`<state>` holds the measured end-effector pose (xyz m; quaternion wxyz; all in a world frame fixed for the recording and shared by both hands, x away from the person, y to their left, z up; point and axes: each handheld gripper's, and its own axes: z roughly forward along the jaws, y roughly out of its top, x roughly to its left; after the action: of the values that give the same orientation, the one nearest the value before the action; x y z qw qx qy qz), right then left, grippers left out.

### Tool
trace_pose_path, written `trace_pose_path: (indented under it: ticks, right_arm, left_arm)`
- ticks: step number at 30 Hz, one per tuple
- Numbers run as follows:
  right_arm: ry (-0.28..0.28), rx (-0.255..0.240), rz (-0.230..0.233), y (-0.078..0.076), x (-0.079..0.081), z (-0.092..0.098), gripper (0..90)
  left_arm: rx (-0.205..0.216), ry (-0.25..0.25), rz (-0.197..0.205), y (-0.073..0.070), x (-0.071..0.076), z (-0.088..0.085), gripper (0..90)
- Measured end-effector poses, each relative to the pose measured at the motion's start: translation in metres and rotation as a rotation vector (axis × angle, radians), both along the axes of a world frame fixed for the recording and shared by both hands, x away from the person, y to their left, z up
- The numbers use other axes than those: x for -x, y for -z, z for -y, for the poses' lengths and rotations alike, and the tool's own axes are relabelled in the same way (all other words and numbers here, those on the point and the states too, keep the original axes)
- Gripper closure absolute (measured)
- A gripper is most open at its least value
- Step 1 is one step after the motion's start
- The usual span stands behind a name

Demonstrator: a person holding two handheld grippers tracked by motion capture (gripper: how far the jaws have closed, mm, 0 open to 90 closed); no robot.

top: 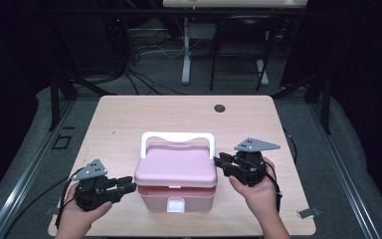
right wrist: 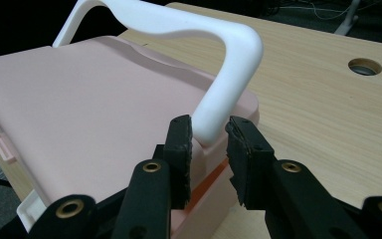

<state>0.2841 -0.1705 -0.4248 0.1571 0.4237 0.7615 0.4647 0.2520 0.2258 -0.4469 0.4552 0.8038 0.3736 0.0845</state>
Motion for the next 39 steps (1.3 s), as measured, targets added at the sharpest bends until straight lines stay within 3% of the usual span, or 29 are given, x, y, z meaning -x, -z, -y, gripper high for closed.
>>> trace_pose_path:
  ticks: [11, 20, 25, 30, 39]
  right_arm:
    - [0.016, 0.009, -0.021, 0.009, 0.012, 0.011, 68.0]
    - [0.030, 0.009, -0.043, 0.020, 0.022, 0.017, 67.0]
    - [0.013, 0.031, -0.058, 0.031, 0.023, 0.008, 64.8]
    - [0.000, 0.066, -0.066, 0.039, 0.022, -0.002, 62.5]
    - [-0.010, 0.090, -0.081, 0.047, 0.022, -0.011, 60.8]
  left_arm:
    - [0.020, -0.011, 0.024, -0.009, -0.002, 0.002, 68.4]
    - [0.021, -0.014, 0.067, -0.024, -0.010, 0.007, 68.3]
    - [0.033, -0.032, 0.095, -0.034, -0.015, 0.009, 68.1]
    - [0.018, -0.039, 0.121, -0.039, -0.019, 0.012, 67.8]
    - [0.023, -0.041, 0.122, -0.041, -0.021, 0.012, 67.3]
